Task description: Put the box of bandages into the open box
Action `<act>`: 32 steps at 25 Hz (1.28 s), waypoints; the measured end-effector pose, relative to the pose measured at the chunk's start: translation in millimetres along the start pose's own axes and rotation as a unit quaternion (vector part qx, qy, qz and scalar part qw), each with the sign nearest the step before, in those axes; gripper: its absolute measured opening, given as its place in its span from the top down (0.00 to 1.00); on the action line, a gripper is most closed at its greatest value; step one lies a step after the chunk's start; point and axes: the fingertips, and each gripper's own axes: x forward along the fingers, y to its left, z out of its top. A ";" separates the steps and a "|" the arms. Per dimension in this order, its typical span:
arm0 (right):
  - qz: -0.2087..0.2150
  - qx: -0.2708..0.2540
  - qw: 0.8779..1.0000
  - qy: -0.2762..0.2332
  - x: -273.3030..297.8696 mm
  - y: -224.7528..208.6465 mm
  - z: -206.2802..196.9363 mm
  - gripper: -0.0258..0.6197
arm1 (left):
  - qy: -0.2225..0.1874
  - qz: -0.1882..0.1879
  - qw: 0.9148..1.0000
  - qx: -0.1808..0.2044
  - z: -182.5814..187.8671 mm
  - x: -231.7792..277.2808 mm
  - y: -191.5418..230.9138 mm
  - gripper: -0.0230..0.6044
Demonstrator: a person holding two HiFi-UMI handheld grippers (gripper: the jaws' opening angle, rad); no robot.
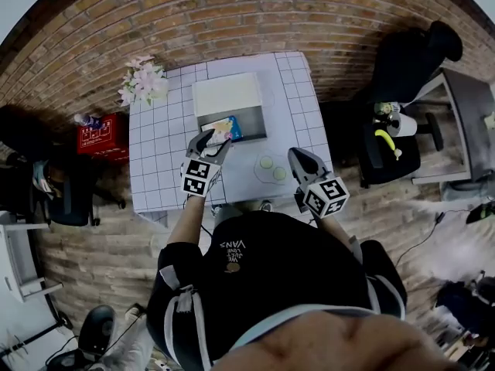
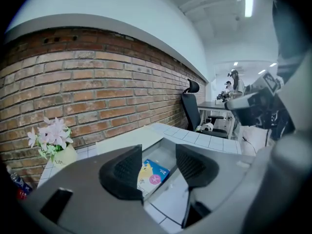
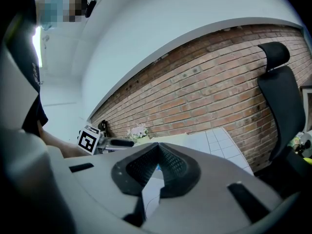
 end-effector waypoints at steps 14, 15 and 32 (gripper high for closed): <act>0.022 0.002 1.000 0.000 4.6 36.3 -3.9 0.97 | -0.097 0.050 0.994 -0.017 31.1 -84.8 -16.2 0.83; 0.023 0.001 1.000 0.002 4.9 39.8 -4.6 0.97 | -0.102 0.054 0.993 -0.021 31.1 -92.8 -15.5 0.86; 0.039 -0.016 0.999 0.013 -7.7 111.8 -24.3 0.97 | -0.140 0.079 0.984 -0.072 -5.3 -212.9 -33.8 0.94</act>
